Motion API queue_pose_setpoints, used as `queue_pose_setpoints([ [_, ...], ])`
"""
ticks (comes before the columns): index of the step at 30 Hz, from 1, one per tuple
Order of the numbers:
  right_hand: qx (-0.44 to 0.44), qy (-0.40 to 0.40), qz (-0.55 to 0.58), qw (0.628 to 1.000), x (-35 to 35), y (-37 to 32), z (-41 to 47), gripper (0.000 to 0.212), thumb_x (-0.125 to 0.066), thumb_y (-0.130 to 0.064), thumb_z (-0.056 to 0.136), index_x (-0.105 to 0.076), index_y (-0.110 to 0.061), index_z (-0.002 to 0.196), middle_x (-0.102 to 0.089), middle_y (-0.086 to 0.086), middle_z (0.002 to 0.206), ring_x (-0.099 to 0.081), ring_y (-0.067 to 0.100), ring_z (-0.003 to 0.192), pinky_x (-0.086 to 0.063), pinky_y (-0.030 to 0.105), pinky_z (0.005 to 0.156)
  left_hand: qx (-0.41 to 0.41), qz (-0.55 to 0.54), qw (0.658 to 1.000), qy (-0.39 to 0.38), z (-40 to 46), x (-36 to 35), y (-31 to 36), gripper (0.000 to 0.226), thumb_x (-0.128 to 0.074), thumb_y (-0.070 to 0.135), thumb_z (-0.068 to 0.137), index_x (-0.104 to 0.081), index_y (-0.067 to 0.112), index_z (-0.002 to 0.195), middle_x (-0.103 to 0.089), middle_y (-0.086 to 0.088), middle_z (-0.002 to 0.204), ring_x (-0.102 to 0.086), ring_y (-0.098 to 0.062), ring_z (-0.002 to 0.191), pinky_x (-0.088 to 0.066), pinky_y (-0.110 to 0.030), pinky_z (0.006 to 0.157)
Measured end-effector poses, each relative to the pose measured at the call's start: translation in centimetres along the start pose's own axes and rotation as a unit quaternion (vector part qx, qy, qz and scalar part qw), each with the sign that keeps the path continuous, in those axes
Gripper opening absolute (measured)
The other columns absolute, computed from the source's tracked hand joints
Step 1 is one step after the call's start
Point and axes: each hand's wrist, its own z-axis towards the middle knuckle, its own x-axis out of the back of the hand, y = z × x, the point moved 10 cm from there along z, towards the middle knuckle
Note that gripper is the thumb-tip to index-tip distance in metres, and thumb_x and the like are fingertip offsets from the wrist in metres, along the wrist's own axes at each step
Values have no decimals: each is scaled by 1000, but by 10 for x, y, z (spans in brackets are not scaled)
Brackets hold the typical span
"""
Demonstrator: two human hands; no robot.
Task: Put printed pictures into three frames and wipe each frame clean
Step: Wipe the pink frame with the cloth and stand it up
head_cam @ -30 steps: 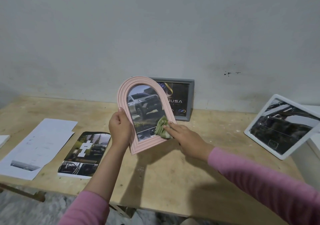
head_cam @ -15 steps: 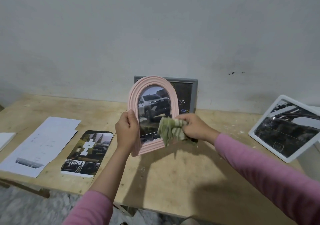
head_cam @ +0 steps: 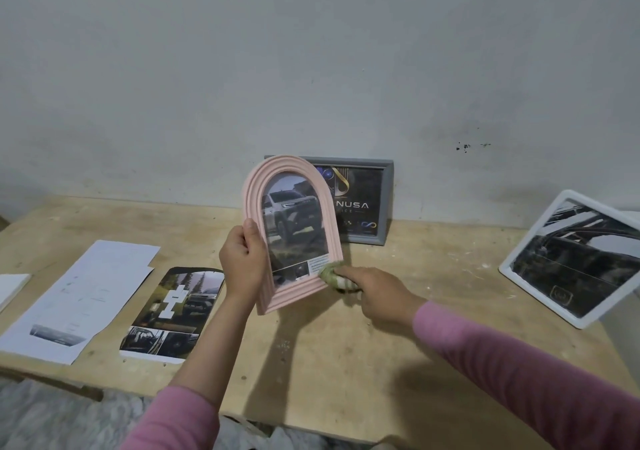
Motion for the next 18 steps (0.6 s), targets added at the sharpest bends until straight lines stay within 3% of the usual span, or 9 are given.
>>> queue_pose_setpoints([
  [3, -19, -79, 120, 989, -17, 3, -3, 48, -61, -7, 75, -60, -44, 104, -67, -11, 102, -62, 13, 92, -54, 36, 83, 60, -30, 997, 35, -1, 3, -14, 46, -33, 34, 102, -35, 12, 62, -39, -3, 59, -35, -18, 55, -30, -31, 54],
  [5, -21, -155, 120, 980, -36, -4, -7, 38, -59, -5, 75, -65, -36, 96, -68, -9, 95, -64, 13, 88, -55, 33, 81, 118, -73, 988, 69, -2, 3, -19, 49, -29, 39, 102, -39, 11, 64, -44, -6, 61, -42, -21, 59, -36, -33, 60],
  [8, -35, -194, 147, 969, -46, -12, -8, 41, -51, 0, 76, -66, -36, 85, -67, -11, 85, -64, 12, 83, -53, 21, 67, 107, -93, 986, 82, 7, 3, -2, 48, -27, 39, 103, -40, 16, 63, -45, -2, 62, -44, -17, 58, -37, -31, 57],
  [10, -52, -194, 173, 964, -41, -8, -5, 47, -44, 4, 77, -65, -37, 87, -65, -12, 85, -62, 10, 82, -51, 17, 66, 65, -71, 993, 74, 16, 7, 10, 47, -30, 36, 103, -32, 17, 60, -38, -1, 58, -36, -15, 54, -30, -29, 53],
  [13, -85, -172, 219, 957, -31, 7, 0, 44, -43, 4, 76, -70, -21, 100, -70, 1, 100, -66, 18, 91, -56, 30, 80, 41, -34, 997, 56, 23, 12, 3, 47, -32, 33, 103, -30, 15, 60, -35, -3, 57, -32, -16, 53, -25, -29, 51],
  [15, -123, -142, 265, 946, -23, 21, 4, 43, -42, 9, 76, -70, -18, 96, -71, 8, 95, -69, 20, 83, -56, 32, 75, 53, -24, 997, 51, 23, 16, -12, 47, -32, 33, 103, -29, 14, 59, -33, -4, 56, -30, -17, 53, -23, -29, 52],
  [18, -164, -96, 313, 931, -10, 39, 12, 38, -47, 12, 78, -67, -18, 87, -68, 7, 82, -64, 11, 61, -52, 24, 62, 78, -21, 995, 51, 21, 24, -30, 48, -32, 35, 103, -29, 15, 59, -32, -3, 56, -29, -17, 53, -23, -27, 52],
])
